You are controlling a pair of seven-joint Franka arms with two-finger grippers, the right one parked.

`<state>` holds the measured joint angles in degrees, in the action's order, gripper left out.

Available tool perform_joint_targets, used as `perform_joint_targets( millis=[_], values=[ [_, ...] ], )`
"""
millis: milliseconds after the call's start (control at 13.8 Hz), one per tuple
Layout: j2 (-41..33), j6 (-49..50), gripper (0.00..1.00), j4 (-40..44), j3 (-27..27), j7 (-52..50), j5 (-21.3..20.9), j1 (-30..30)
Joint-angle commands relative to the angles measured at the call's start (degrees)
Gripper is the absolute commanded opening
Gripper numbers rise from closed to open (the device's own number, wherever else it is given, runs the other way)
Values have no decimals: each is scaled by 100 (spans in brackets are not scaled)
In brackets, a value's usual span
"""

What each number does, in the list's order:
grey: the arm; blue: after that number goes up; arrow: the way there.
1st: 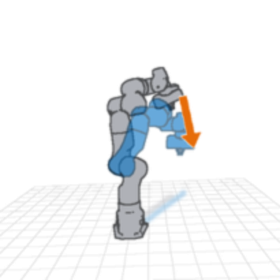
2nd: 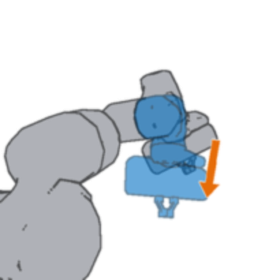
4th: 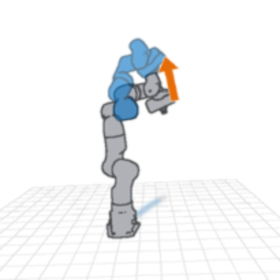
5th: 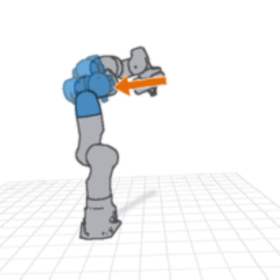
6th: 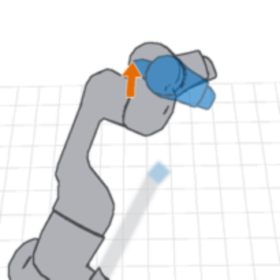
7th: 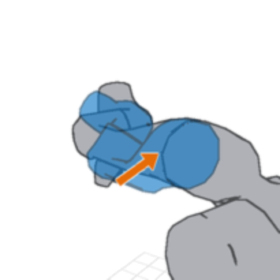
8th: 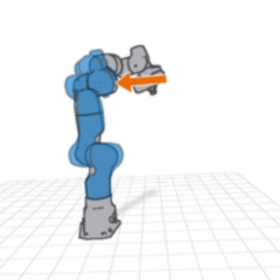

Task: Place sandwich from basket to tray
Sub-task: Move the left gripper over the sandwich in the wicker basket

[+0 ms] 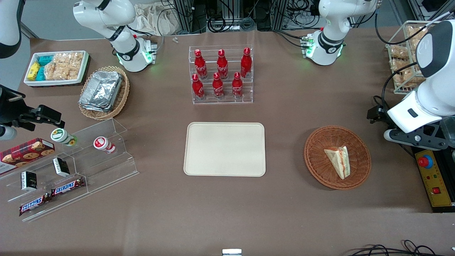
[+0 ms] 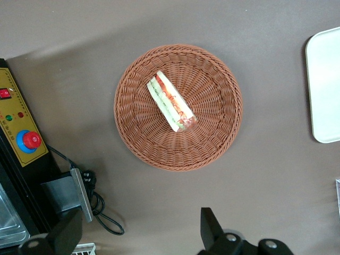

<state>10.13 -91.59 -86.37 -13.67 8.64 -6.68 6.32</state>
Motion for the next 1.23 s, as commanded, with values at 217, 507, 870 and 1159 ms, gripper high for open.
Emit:
perform_joint_targets(
  millis=[217, 507, 870, 1159],
  values=[
    [112, 177, 100, 191, -39, 51, -79, 1],
    [340, -155, 100, -18, -39, -1123, 87, -16],
    [156, -1500, 100, -1169, -30, -2164, 70, 1],
    [208, -2377, 100, -1942, -4, -3078, 44, 36]
  ],
)
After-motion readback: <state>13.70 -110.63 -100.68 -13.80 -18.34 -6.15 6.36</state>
